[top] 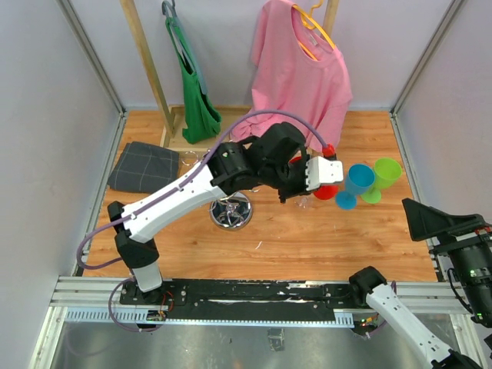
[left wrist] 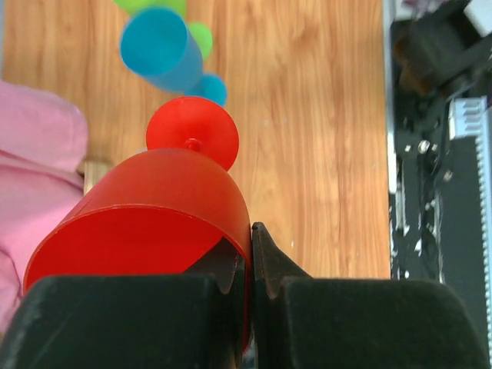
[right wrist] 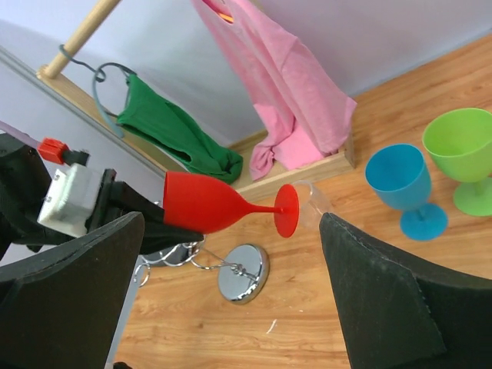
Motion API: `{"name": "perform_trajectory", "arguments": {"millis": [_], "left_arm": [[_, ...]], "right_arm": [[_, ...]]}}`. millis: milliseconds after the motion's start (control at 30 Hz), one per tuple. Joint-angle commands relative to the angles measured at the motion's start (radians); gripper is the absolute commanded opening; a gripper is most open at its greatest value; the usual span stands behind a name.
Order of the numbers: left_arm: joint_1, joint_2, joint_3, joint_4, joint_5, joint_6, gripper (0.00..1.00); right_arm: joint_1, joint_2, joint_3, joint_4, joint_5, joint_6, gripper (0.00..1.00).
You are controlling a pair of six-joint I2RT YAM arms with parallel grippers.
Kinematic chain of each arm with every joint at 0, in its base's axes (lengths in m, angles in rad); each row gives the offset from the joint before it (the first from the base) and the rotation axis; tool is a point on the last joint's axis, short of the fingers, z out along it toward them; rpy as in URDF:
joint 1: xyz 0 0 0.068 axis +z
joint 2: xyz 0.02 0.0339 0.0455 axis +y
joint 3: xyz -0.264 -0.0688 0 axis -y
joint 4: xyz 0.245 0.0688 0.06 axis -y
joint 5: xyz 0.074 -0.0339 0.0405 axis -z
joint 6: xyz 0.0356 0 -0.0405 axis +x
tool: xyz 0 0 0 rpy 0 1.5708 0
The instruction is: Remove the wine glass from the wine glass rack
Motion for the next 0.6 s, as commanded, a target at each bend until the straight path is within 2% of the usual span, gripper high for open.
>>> {"name": "perform_trajectory", "arguments": {"millis": [0,267,433,567], "left_arm": [[-0.026,0.013,-0.009,-0.111,-0.115,0.057,0.0],[-0.07,-0.047,-0.161,-0.174,-0.086,0.066,0.0],[-0.07,-0.023,-0.238,-0.205,-0.141,0.094,0.0],[-0.051,0.015,-0.249,-0.204,-0.119,0.112,0.0]], "right_arm": [[0.029,0.003,-0.024,-0.039,0.076,-0.013,0.99],[0.113,-0.046,-0.069,-0.021,0.189,0.016,0.99],[0.131,-0.055,-0.079,-0.013,0.204,0.016,0.99],[0.13,-0.057,-0.082,-0.012,0.197,0.019,0.99]]}}
